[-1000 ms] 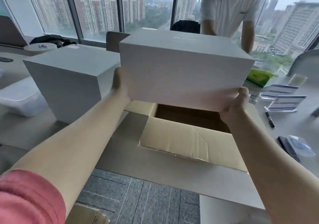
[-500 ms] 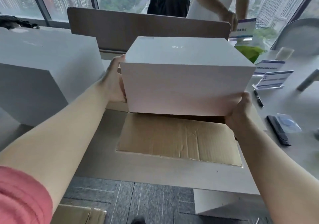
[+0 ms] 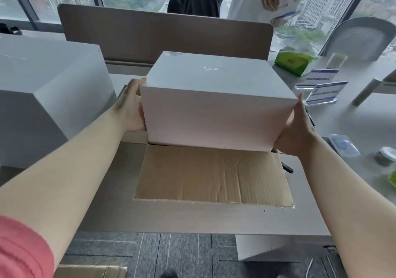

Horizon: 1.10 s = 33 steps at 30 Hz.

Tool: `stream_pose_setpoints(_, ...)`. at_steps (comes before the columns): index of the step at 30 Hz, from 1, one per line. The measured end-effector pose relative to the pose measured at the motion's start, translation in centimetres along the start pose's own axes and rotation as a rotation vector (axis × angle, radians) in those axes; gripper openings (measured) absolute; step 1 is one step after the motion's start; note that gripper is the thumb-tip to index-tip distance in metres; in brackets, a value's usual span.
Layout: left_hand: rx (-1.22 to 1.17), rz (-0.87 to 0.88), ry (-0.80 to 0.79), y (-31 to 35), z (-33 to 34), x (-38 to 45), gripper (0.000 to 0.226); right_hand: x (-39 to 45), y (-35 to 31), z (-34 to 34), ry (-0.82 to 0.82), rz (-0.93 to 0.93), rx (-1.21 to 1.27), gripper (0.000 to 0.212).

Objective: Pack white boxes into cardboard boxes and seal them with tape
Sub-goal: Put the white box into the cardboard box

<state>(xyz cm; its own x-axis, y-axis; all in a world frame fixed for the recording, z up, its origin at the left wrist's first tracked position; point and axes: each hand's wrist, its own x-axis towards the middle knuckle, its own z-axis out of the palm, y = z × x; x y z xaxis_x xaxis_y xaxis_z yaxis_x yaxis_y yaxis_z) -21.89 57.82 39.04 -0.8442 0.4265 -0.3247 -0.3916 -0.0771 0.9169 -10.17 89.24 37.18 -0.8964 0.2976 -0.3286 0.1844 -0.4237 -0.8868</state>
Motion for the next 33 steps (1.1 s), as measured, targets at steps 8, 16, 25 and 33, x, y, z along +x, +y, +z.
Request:
stream_pose_setpoints(8,0.03,0.066,-0.024,-1.6,-0.7,1.0,0.034,-0.4,-1.0,0.6,0.09,-0.111,-0.031,0.065)
stream_pose_setpoints(16,0.272,0.058,0.159,-3.1,-0.8,1.2,0.035,1.1,2.0,0.0,0.378,-0.167,-0.14,0.021)
stream_pose_setpoints(25,0.738,-0.005,0.212,-4.3,-1.1,2.7,0.013,2.5,3.9,-0.4,0.358,-0.134,-0.673,0.028)
stream_pose_setpoints(33,1.026,0.037,0.306,-5.3,2.0,1.6,0.018,1.2,4.4,0.9,0.333,-0.117,-1.167,0.029)
